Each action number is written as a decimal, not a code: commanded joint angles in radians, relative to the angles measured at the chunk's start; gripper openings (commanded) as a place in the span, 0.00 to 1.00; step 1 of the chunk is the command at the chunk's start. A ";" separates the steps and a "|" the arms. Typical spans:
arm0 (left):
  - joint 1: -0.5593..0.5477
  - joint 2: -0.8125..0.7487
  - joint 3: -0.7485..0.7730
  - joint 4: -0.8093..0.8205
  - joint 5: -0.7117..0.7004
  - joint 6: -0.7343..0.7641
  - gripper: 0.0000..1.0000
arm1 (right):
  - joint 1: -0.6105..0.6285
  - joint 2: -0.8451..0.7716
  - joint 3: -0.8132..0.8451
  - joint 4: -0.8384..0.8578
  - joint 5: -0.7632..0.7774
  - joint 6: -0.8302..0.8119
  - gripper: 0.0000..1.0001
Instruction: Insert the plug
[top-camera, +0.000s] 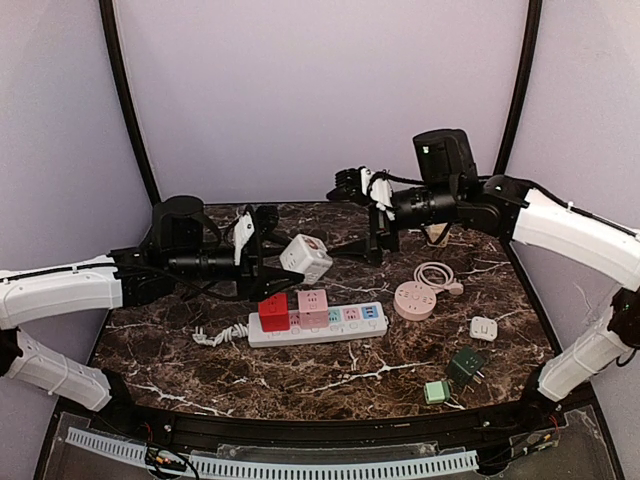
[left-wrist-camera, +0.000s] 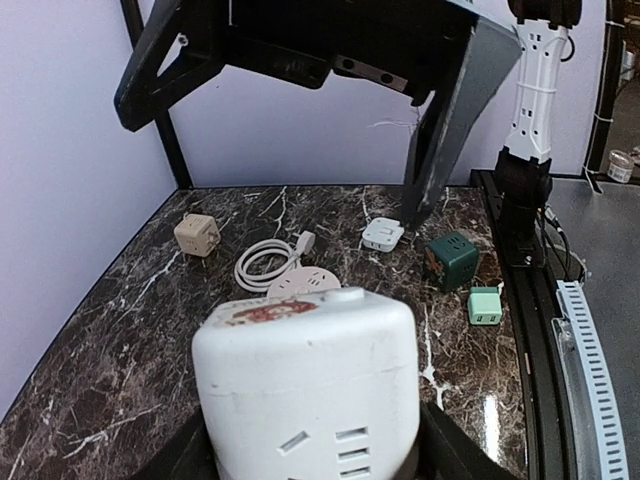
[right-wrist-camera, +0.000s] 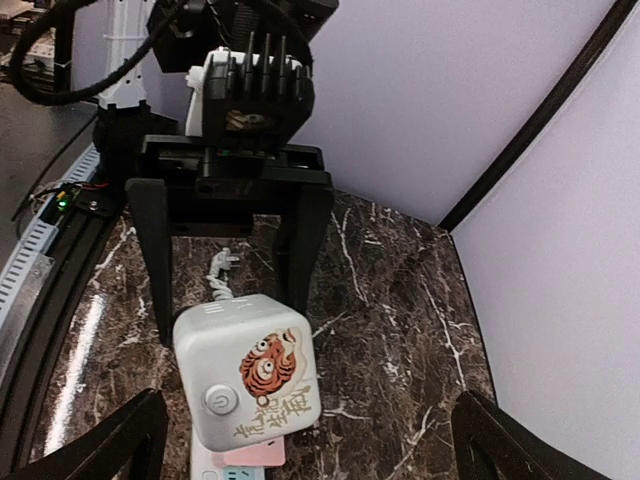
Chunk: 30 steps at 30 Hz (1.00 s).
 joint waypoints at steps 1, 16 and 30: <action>-0.007 -0.036 -0.018 0.059 0.097 0.134 0.01 | 0.001 0.044 0.037 -0.168 -0.267 0.058 0.99; -0.025 -0.029 -0.009 0.060 0.112 0.152 0.01 | -0.004 0.168 0.105 -0.134 -0.302 0.055 0.76; -0.024 -0.078 -0.096 0.056 -0.214 0.010 0.98 | -0.090 0.182 0.142 -0.315 -0.025 0.092 0.00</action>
